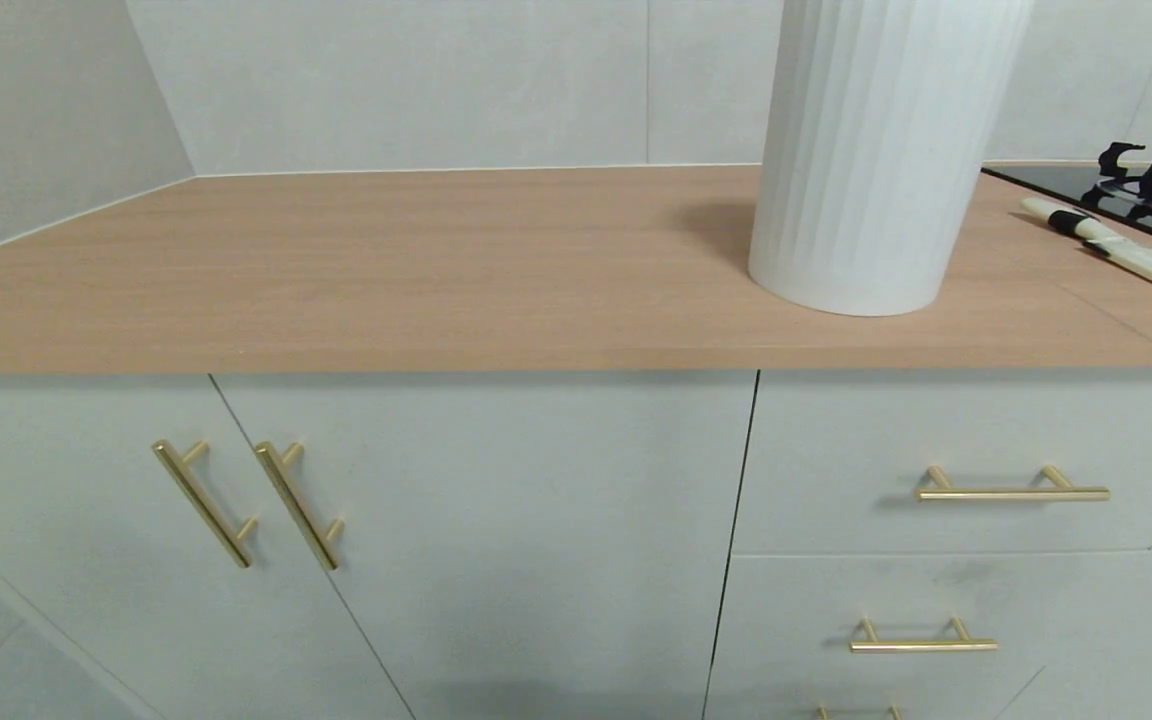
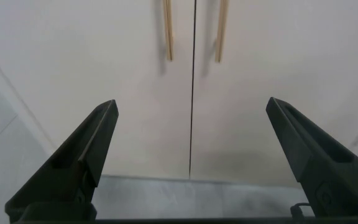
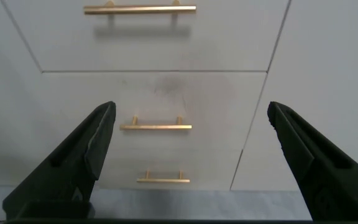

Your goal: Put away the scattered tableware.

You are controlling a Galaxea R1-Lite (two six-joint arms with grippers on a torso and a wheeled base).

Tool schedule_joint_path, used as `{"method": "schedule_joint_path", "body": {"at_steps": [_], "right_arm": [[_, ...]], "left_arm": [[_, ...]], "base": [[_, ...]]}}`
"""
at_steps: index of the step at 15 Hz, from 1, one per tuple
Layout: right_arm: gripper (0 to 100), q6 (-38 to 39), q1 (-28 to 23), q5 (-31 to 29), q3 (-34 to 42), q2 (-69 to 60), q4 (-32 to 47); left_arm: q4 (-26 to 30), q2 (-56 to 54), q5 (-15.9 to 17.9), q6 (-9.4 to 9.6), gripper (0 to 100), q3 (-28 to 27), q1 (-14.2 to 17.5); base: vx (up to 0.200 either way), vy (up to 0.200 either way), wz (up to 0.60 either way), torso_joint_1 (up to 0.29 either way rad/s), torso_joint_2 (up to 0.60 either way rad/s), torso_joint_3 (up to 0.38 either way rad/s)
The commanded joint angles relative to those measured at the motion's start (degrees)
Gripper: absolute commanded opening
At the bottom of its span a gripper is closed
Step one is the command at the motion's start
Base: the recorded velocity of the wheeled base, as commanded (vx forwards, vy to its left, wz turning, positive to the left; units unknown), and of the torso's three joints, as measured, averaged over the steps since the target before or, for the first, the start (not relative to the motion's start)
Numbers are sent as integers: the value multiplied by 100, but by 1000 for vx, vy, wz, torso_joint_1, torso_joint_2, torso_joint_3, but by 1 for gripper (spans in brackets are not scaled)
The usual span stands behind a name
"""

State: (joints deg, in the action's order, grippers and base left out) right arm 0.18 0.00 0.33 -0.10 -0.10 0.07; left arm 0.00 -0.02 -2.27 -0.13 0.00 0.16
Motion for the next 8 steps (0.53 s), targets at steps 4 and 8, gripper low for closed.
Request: {"method": "schedule_joint_path", "body": {"at_steps": [4, 8], "right_arm": [[100, -1, 0, 2, 1, 10, 1], [100, -18, 0, 2, 1, 10, 1]], "left_arm": [[0, 2, -2, -4, 100, 0, 2], [0, 2, -2, -13, 100, 0, 2]], "base": [[0, 0, 0, 0, 0, 0], [0, 0, -150, -1, 1, 2]]}}
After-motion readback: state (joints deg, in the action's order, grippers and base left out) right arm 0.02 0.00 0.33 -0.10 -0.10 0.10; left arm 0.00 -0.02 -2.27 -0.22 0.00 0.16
